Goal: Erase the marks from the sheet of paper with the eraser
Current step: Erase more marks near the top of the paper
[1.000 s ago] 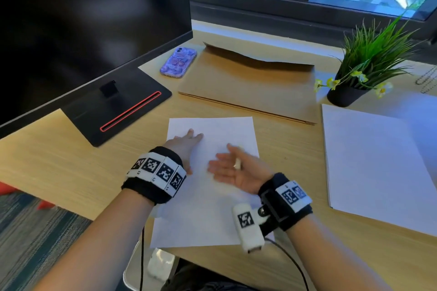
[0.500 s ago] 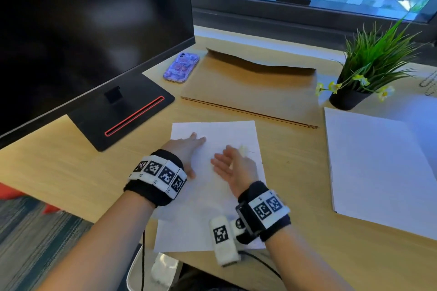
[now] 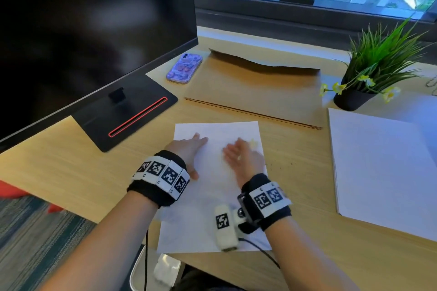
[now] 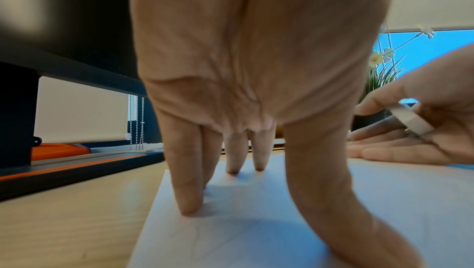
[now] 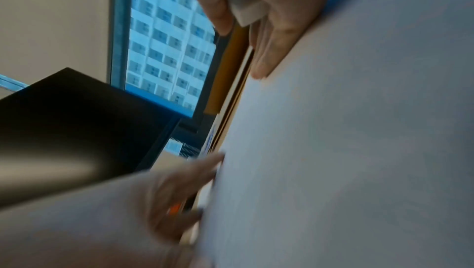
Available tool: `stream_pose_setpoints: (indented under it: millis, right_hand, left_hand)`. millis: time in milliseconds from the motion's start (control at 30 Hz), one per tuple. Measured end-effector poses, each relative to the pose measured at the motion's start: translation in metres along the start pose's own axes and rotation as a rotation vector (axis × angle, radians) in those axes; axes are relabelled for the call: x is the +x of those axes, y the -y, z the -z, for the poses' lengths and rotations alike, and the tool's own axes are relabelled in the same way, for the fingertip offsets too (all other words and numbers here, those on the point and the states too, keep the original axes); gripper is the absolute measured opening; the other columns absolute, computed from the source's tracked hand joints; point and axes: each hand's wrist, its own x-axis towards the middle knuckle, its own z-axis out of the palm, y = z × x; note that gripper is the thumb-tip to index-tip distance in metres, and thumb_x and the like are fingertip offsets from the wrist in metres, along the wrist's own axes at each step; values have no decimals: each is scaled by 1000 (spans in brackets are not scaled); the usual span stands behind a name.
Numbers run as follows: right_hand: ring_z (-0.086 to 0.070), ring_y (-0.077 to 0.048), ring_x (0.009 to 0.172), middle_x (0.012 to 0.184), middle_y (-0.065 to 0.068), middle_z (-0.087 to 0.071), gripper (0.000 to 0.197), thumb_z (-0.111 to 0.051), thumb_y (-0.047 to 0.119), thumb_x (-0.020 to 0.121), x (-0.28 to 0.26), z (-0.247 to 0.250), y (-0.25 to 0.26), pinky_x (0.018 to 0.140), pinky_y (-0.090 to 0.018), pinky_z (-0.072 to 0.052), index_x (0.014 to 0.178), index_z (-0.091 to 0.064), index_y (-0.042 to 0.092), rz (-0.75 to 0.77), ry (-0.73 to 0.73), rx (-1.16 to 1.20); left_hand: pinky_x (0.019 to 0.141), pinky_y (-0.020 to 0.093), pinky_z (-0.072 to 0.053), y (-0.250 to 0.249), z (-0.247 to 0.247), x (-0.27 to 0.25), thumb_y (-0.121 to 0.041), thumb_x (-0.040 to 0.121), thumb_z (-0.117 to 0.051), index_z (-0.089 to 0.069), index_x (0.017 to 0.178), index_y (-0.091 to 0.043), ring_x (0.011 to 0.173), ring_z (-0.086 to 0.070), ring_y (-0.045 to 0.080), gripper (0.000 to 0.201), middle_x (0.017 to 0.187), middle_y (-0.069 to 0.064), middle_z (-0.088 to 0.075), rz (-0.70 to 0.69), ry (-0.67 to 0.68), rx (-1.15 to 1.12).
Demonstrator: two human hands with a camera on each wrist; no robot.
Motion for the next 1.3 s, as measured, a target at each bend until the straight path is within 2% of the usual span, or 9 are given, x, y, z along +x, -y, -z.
stream_pose_setpoints:
  millis: [67, 133, 267, 367, 633, 833, 933, 1133, 1300]
  right_hand:
    - [-63, -13, 75, 86, -5, -64, 8, -57, 17, 92, 8, 13, 20, 65, -22, -52, 86, -57, 10, 171, -208, -42]
    - [-62, -12, 79, 88, -2, -63, 9, -55, 19, 92, 9, 21, 31, 65, -20, -48, 85, -56, 13, 252, -252, -31]
    - [-65, -20, 85, 91, -8, -67, 8, -53, 14, 94, -8, 9, 16, 83, -32, -51, 90, -58, 9, 72, 53, 53]
    - [-65, -22, 83, 96, -13, -67, 12, -54, 14, 93, -9, 6, -5, 80, -31, -52, 99, -59, 5, -75, 205, -52]
    - [-64, -19, 87, 91, -8, -65, 9, -55, 12, 92, 2, 45, 45, 84, -28, -53, 84, -55, 8, 208, -187, 49]
    - [-65, -20, 83, 91, -10, -68, 8, -54, 12, 93, -14, 15, 6, 85, -33, -51, 95, -60, 7, 5, 206, -81]
    - [-65, -19, 83, 93, -10, -68, 9, -57, 11, 91, -5, 7, -6, 82, -30, -51, 97, -61, 5, -67, 281, -164]
    - [-65, -21, 87, 91, -10, -65, 4, -55, 9, 91, 22, 32, 39, 83, -30, -54, 89, -57, 6, 163, -100, -56]
    - [-56, -13, 60, 69, -2, -56, 10, -56, 10, 91, 8, 57, 66, 71, -26, -51, 82, -56, 8, 263, -79, -95]
  left_hand:
    - [109, 36, -35, 0, -1, 0, -28, 78, -76, -3, 151, -27, 137, -34, 23, 103, 159, -5, 2, 7, 5, 12]
    - [109, 36, -36, -1, -1, 2, -29, 77, -76, -3, 151, -26, 136, -35, 23, 104, 159, -4, 2, 7, 4, 34]
    - [108, 35, -36, -4, 2, 5, -29, 76, -77, 0, 151, -26, 136, -35, 24, 108, 159, -1, 2, 8, 16, 75]
    - [107, 36, -37, -3, 2, 7, -31, 75, -78, 2, 151, -27, 138, -33, 24, 111, 159, -2, 6, 9, 22, 87]
    - [106, 38, -39, -2, 1, 7, -28, 75, -78, -2, 151, -26, 135, -38, 26, 107, 159, -1, 3, 14, 22, 78]
    - [108, 34, -36, -4, 1, 6, -28, 77, -76, 2, 151, -27, 137, -33, 23, 107, 159, -1, 6, 11, 21, 103]
    - [108, 35, -36, -3, 0, 6, -30, 78, -76, 3, 151, -28, 138, -32, 23, 107, 159, -3, 7, 8, 24, 85]
    - [110, 38, -35, -1, -1, 6, -28, 77, -77, 1, 151, -29, 140, -30, 23, 107, 159, -4, 7, 18, 27, 55]
    - [109, 38, -36, -2, -1, 7, -28, 76, -77, -1, 151, -29, 138, -33, 23, 107, 159, -5, 5, 26, 18, 58]
